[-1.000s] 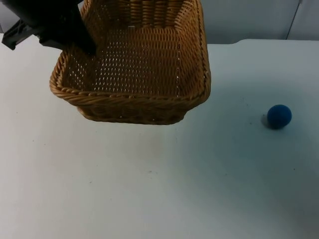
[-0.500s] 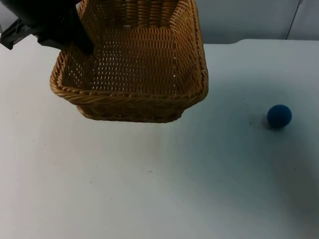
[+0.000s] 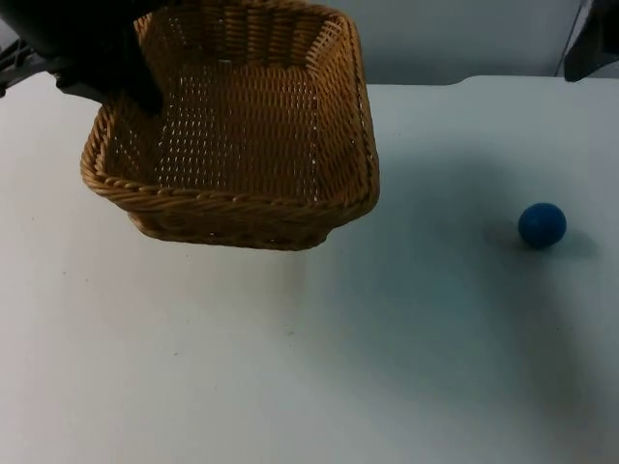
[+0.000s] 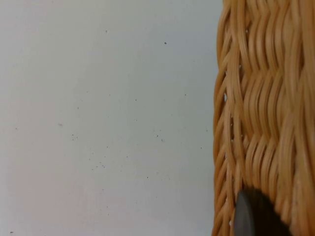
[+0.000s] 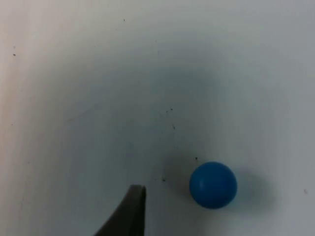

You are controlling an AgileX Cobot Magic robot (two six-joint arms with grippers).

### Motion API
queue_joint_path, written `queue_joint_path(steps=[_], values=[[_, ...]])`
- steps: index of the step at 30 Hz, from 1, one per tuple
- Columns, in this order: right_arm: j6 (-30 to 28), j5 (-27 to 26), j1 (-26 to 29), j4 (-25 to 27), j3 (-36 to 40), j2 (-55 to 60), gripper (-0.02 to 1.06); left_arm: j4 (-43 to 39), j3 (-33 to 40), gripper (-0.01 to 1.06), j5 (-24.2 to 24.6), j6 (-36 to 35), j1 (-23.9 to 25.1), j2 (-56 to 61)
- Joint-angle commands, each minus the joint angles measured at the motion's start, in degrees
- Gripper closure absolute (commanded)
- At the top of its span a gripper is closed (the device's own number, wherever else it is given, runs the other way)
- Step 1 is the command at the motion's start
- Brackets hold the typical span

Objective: Pick up the basket with the left hand and place the ball into the basket with the right hand.

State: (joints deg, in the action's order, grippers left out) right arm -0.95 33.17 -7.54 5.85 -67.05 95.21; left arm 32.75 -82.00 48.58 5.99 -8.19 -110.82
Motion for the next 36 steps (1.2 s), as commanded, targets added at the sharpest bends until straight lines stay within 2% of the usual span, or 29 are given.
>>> queue_joint_path(steps=[1,12,13,15,18,23,36], values=[[0.6,-0.1,-0.3,-0.2,-2.8,6.3,0.00,0.9,0.1,1.05,-0.3,-0.6,-0.3,0.6],[0.6,-0.9,-0.6,-1.9,-3.9,15.2,0.00,0.7,0.1,1.05,-0.2,-0.6,-0.3,0.6],[0.9,-0.9,-1.0,-2.5,-3.9,15.7,0.00,0.7,0.1,1.05,-0.1,-0.6,-0.3,0.6],[6.8,-1.0,-1.8,-8.6,-3.9,17.2,0.00,0.7,0.1,1.05,-0.1,-0.7,-0.3,0.6],[7.8,-1.3,-2.3,-10.6,-3.9,17.9,0.00,0.7,0.1,1.05,-0.1,-0.8,-0.3,0.6],[8.5,-2.6,-2.3,-10.5,-4.2,18.8,0.00,0.5,0.1,1.05,0.1,-0.8,-0.3,0.6],[6.9,2.0,-2.3,-9.9,-11.2,24.5,0.01,0.4,0.1,1.05,0.3,-0.8,-0.3,0.6]])
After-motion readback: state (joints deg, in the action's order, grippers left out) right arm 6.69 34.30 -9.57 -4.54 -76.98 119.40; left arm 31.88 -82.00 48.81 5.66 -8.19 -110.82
